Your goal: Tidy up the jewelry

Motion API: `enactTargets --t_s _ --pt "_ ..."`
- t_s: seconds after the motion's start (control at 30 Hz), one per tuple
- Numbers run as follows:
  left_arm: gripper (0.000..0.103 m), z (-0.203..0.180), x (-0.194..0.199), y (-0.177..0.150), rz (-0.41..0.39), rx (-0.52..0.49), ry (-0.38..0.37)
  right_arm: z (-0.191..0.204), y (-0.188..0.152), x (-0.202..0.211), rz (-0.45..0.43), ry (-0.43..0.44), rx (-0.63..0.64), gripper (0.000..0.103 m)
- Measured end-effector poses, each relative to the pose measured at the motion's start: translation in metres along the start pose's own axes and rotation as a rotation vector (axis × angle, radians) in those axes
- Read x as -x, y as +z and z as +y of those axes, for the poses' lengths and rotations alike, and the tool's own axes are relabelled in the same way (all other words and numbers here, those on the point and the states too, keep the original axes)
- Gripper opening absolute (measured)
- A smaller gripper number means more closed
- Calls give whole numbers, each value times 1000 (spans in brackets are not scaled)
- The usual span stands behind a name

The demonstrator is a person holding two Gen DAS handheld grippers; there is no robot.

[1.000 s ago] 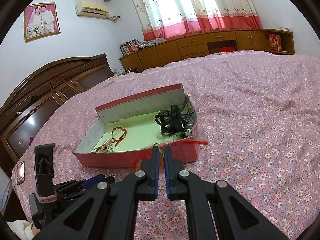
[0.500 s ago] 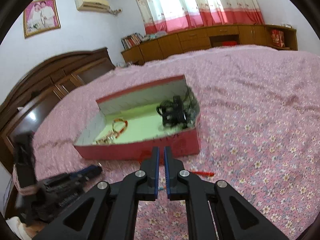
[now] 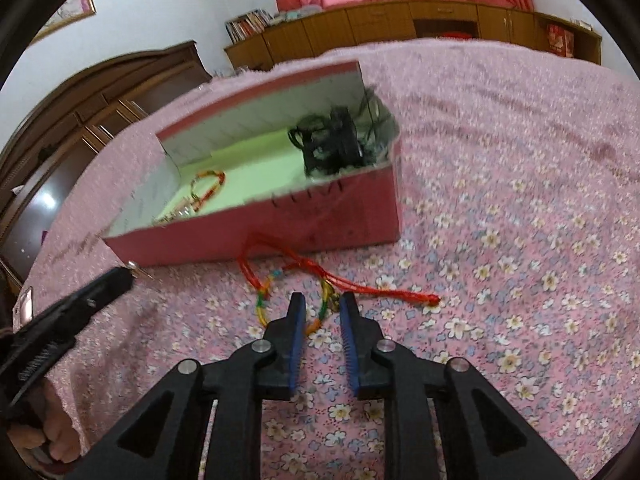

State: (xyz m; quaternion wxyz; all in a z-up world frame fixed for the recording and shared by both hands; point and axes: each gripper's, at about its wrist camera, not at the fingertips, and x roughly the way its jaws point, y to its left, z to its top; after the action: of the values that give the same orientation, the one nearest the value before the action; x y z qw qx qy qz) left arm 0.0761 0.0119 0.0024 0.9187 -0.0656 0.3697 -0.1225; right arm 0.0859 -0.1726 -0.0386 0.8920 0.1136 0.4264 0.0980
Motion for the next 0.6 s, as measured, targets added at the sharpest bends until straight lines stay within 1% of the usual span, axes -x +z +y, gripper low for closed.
enactTargets --t_s 0.1,0.17,0.27,0.47,0.6 --pt "6 1 4 0 -4 4 -2 -2 -1 -5 19 -5 -4 18" --pt "6 1 6 0 -7 7 -4 -1 0 -6 22 -12 0 8" --pt "6 0 9 0 -13 7 -4 0 0 -6 22 -16 5 6" --pt "6 1 17 0 -30 8 -4 2 -2 8 -10 2 -3 5" --pt "6 1 24 0 -43 10 -5 6 -3 23 -47 19 1 5"
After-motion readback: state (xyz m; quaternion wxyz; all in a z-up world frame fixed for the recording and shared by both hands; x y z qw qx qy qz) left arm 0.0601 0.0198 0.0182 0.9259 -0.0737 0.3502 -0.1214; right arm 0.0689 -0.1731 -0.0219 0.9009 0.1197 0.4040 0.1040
